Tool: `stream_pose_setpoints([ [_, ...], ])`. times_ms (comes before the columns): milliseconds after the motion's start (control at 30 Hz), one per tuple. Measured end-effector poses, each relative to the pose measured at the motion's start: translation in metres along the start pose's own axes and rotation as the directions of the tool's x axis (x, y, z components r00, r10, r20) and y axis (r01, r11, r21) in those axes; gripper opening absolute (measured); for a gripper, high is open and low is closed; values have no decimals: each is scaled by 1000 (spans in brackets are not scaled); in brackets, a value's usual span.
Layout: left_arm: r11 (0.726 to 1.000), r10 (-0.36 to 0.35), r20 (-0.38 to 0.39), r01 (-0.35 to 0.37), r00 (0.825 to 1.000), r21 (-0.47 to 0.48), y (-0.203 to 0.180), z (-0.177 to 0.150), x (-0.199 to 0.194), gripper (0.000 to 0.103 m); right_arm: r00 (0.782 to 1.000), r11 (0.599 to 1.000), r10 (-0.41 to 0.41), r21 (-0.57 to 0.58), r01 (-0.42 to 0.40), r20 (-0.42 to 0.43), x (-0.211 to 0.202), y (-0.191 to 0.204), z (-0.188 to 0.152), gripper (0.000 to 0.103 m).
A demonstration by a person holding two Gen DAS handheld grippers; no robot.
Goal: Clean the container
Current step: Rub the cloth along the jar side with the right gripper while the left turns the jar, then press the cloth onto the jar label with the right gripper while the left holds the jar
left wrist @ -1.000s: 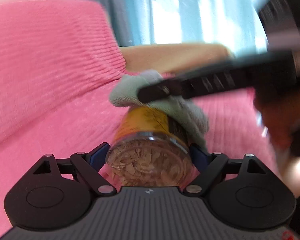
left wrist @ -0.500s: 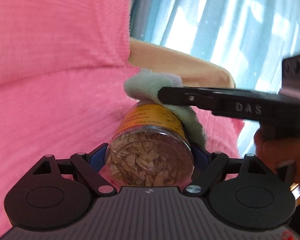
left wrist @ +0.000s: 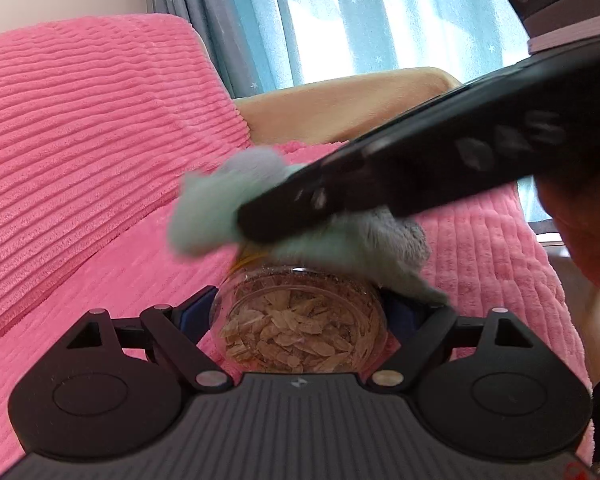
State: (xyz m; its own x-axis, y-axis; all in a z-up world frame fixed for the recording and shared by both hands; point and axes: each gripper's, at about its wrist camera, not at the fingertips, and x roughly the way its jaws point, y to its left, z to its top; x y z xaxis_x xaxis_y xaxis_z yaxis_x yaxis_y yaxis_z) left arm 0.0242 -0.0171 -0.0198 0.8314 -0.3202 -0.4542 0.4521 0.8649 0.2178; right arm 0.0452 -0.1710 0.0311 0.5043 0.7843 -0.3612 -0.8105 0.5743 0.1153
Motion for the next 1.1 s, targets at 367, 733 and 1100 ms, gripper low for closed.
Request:
stream_pose_setpoints([
  [367,999,-8,-11,8,1000,-31,1,0,3,86,982,976,-187,115,183,30,1,-37,1,5],
  [733,820,-220,55,216,974,-531,58,-16,12,87,981,977,-193,96,190,23,-1,-32,2,5],
  [1100,953,-119,2,114,993,-282,33,-5,14,86,984,982,-175,81,173,15,-6,-31,0,7],
])
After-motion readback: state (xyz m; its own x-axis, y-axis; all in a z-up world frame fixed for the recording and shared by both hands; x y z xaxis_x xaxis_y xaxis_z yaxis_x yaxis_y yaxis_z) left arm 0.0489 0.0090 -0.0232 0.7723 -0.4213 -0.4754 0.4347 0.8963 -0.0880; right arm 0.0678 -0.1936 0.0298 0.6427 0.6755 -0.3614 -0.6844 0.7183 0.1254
